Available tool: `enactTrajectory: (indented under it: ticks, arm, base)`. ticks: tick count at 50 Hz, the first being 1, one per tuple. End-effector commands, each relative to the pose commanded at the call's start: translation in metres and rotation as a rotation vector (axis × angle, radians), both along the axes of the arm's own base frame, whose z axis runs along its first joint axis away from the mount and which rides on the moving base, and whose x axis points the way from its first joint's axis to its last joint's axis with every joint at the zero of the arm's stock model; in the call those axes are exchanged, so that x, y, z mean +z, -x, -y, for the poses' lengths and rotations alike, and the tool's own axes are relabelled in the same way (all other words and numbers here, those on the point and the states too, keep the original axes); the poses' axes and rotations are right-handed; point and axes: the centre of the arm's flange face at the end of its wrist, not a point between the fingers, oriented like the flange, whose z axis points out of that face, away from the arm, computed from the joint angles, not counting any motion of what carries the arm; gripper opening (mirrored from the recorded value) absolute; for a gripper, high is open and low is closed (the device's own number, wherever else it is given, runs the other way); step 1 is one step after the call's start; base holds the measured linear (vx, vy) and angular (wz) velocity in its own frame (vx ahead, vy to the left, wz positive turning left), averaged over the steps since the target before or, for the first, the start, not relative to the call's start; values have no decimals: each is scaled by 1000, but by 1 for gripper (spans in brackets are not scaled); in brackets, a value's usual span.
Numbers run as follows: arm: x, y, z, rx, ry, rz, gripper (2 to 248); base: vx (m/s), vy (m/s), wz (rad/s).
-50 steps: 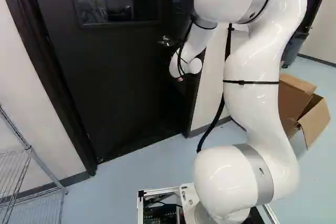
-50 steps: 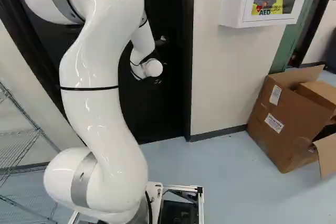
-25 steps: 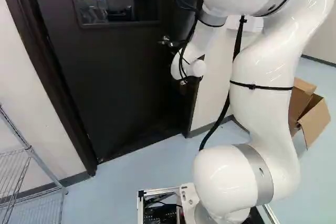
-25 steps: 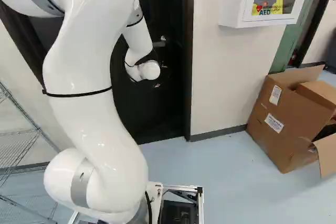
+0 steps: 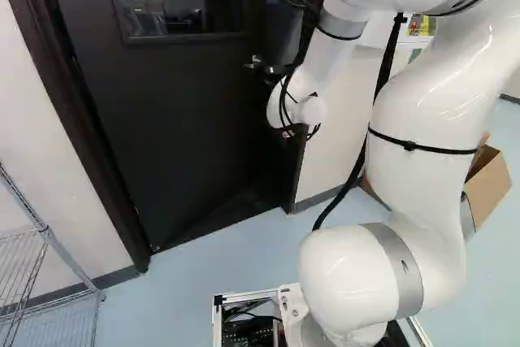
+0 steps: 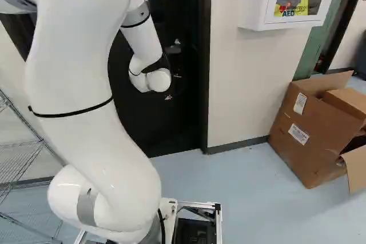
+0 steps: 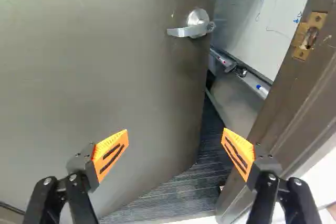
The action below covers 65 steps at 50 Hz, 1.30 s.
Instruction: Open the door and move inside
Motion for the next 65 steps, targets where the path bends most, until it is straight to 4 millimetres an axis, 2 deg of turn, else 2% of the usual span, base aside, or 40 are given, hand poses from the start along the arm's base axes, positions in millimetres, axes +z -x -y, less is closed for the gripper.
enactTrajectory:
  ticks: [37, 65]
  arm:
    - [-1, 75, 6, -86, -33, -47, 247]
    - [-1, 81, 6, -88, -33, -48, 247]
  base:
    - [0, 0, 0]
    - [0, 0, 0]
